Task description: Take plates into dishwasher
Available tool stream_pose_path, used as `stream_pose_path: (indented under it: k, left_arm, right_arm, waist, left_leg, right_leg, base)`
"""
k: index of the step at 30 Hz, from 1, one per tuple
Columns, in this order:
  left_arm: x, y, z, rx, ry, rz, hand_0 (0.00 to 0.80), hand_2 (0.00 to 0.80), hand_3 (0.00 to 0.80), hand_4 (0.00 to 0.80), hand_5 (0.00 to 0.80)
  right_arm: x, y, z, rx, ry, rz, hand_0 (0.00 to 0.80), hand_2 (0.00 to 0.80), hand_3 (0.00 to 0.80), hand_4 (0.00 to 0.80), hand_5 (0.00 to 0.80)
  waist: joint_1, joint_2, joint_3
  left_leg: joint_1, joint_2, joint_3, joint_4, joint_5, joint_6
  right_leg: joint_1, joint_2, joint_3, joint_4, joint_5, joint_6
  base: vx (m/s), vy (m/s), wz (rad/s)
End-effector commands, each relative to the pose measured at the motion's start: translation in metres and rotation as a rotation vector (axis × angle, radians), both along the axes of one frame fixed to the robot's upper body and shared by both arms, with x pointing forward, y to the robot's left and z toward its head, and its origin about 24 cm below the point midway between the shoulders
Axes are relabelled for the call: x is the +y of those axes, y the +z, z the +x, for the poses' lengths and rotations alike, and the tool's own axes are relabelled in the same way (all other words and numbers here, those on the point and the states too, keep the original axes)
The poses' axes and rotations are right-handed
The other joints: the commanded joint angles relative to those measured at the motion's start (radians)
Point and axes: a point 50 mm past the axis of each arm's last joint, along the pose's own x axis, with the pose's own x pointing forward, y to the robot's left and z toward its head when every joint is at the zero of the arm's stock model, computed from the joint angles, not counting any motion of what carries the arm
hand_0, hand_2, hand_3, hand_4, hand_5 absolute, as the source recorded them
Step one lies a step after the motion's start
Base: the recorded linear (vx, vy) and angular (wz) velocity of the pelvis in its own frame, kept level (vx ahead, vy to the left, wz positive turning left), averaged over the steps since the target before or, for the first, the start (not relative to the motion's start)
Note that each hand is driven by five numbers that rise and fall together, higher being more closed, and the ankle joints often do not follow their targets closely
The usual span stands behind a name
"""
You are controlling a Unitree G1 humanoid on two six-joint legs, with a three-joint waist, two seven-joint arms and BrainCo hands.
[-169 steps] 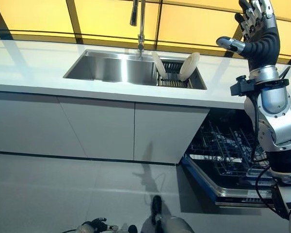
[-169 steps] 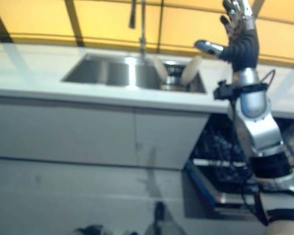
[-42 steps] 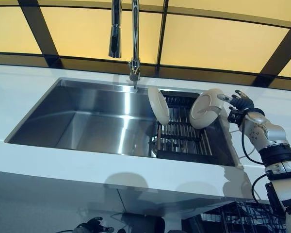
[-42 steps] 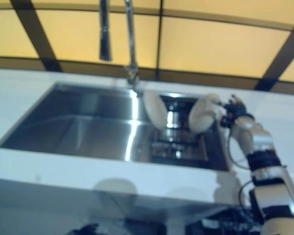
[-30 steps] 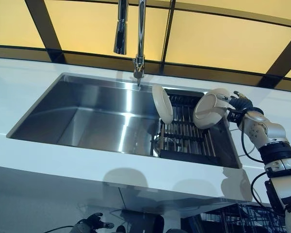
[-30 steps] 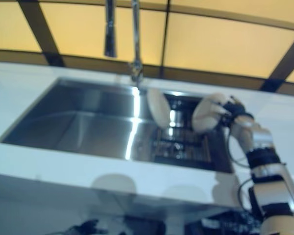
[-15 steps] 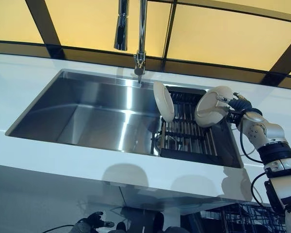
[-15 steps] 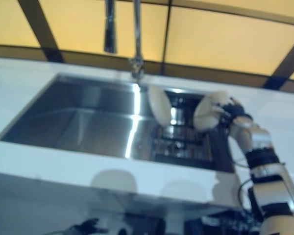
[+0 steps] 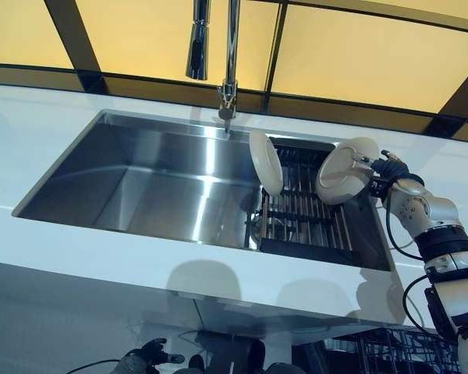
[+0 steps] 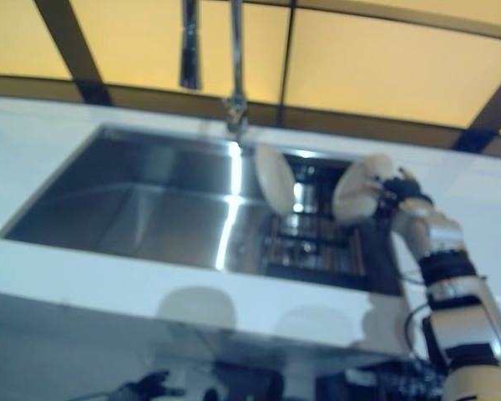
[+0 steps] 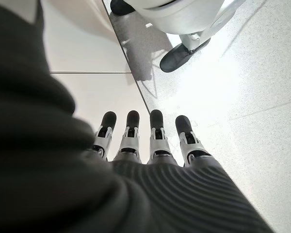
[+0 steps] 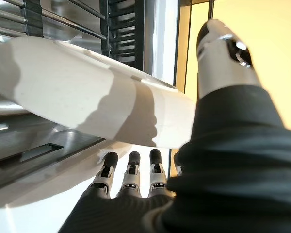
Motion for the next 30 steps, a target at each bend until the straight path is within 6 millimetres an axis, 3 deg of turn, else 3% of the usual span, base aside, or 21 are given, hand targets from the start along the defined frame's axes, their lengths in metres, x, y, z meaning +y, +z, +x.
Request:
stream_pose_path:
  k: [1, 30]
  left_arm:
    - [-0.003, 0.006, 0.021, -0.042, -0.068, 0.02, 0.0, 0.0, 0.0, 0.0, 0.0]
    - [-0.003, 0.007, 0.021, -0.048, -0.072, 0.024, 0.0, 0.0, 0.0, 0.0, 0.0]
  right_arm:
    - [0.001, 0.056, 0.015, -0.174, -0.029, 0.012, 0.0, 0.0, 0.0, 0.0, 0.0]
    - [0.0, 0.043, 0.016, -0.101, 0.06, 0.143, 0.0, 0.0, 0.0, 0.0, 0.0]
  waist:
    - [0.036, 0.009, 0.006]
    - [0.038, 0.004, 0.014]
  left_leg:
    - [-0.017, -0.062, 0.07, 0.011, -0.134, 0.092]
    - [-0.022, -0.059, 0.073, 0.017, -0.132, 0.086]
  right_leg:
    - [0.02, 0.005, 0.031, 0.051, -0.146, 0.038]
    - [0.027, 0.011, 0.031, 0.047, -0.15, 0.029]
  base:
    - [0.0, 0.0, 0.0]
    - [0.0, 0.0, 0.0]
